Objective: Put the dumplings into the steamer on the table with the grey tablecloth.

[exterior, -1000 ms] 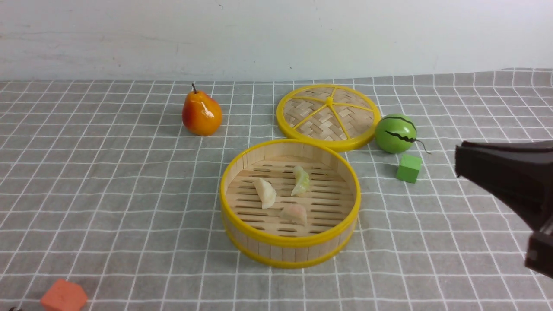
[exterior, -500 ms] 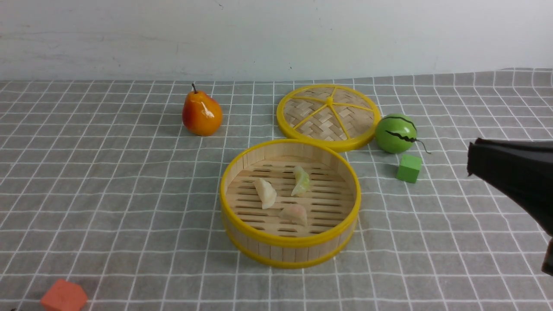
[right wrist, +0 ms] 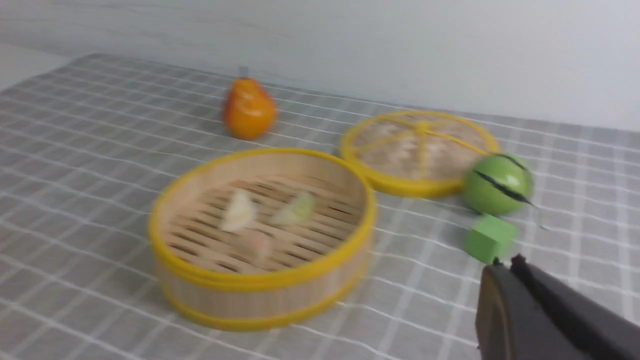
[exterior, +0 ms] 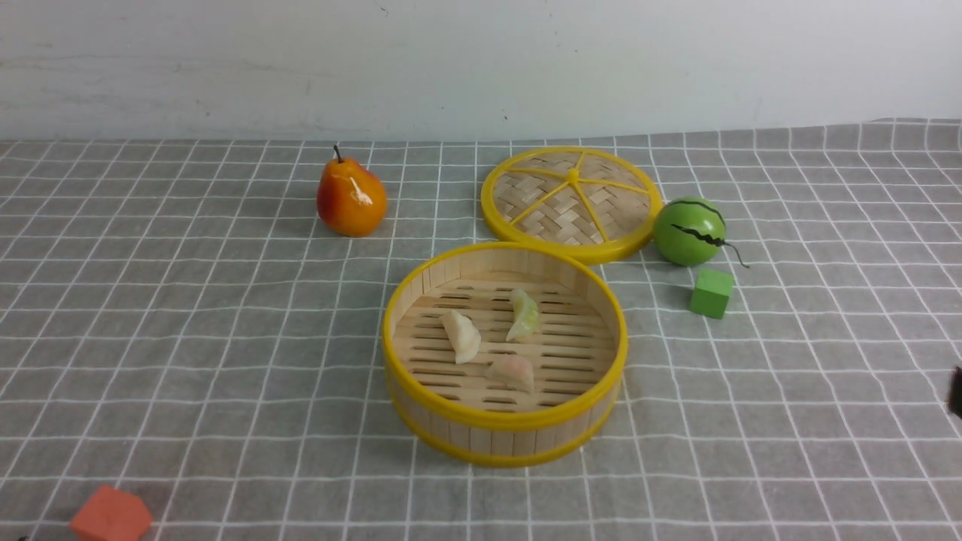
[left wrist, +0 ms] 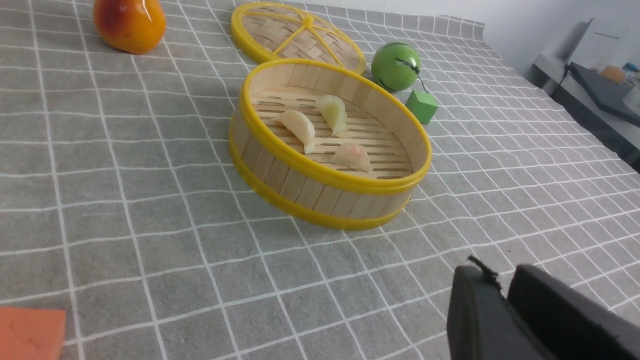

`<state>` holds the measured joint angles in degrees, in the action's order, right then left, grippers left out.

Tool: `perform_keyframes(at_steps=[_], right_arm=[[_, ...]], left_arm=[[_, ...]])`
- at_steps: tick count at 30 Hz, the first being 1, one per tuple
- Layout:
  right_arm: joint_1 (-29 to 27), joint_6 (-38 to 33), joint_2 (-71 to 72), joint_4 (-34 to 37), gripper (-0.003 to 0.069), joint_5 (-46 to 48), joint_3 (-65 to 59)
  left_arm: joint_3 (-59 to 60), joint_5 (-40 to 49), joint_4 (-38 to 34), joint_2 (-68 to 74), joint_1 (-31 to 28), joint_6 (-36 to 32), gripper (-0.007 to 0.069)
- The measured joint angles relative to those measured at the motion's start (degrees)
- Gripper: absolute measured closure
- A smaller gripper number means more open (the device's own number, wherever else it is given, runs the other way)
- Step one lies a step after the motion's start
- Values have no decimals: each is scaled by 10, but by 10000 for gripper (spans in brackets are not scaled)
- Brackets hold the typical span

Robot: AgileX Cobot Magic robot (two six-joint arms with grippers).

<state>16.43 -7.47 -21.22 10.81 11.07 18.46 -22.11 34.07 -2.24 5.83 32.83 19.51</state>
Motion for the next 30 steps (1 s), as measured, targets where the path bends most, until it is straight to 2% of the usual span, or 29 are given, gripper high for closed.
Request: perform_keyframes(at_steps=[5, 10, 30], right_arm=[[-139, 80, 140, -89, 670, 37, -110], [-205, 146, 213, -108, 675, 80, -175], [-192, 157, 218, -128, 680, 105, -196]], left_arm=[[0, 0, 0, 0, 0, 0, 526], [0, 0, 0, 0, 0, 0, 523], [0, 1, -1, 0, 0, 0, 519]])
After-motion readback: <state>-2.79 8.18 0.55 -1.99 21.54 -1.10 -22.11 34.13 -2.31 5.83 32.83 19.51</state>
